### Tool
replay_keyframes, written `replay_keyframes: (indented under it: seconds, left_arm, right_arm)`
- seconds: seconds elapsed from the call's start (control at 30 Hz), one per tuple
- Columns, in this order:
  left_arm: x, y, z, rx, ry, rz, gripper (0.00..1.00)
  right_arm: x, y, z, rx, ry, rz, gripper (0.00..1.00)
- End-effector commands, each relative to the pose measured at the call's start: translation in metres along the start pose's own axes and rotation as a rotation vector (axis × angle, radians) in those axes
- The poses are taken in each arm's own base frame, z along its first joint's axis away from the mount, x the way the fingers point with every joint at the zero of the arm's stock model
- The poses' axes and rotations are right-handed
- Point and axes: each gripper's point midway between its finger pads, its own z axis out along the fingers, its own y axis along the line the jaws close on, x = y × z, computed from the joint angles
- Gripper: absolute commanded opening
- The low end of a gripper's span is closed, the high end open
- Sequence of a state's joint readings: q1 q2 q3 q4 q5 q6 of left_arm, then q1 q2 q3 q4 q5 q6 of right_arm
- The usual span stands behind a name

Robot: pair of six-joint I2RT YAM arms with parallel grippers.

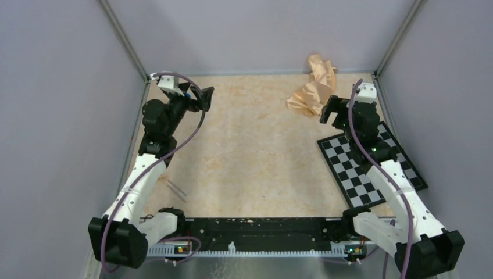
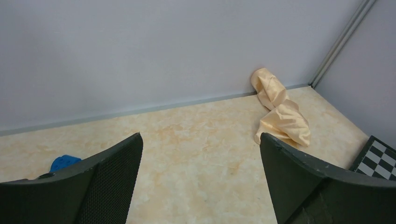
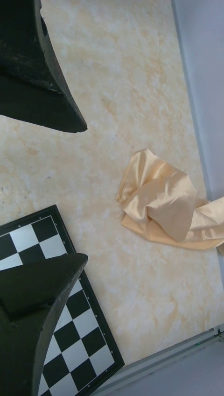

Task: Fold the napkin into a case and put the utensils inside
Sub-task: Pick up the crumpled napkin from the center of the board.

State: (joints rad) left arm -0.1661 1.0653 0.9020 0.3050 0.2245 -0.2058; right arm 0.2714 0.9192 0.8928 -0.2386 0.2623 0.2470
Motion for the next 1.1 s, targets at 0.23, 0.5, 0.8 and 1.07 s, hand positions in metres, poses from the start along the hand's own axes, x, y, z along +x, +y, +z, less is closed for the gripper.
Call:
replay_keyframes:
  seconds: [0.23,0.5,0.8,1.07]
  left_arm:
    - [0.02,-0.02,0.045,0.149,0.175,-0.127,0.98]
    - [0.02,0.017,0.043,0.116,0.134,-0.34,0.98]
    - [0.016,0.006,0.036,0.172,0.097,-0.291,0.98]
    - [0.053,-0.04,0.044,0.359,0.224,-0.303,0.98]
  right_arm:
    - [0.005,0.01,0.079,0.124,0.021,0.109,0.98]
    - [0.026,0.002,0.143,0.173,0.067,0.309,0.98]
    - [0.047,-0.022,0.248,0.191,0.098,0.509,0.94]
    - [0.099,-0.012,0.304,0.066,0.27,0.413,0.76]
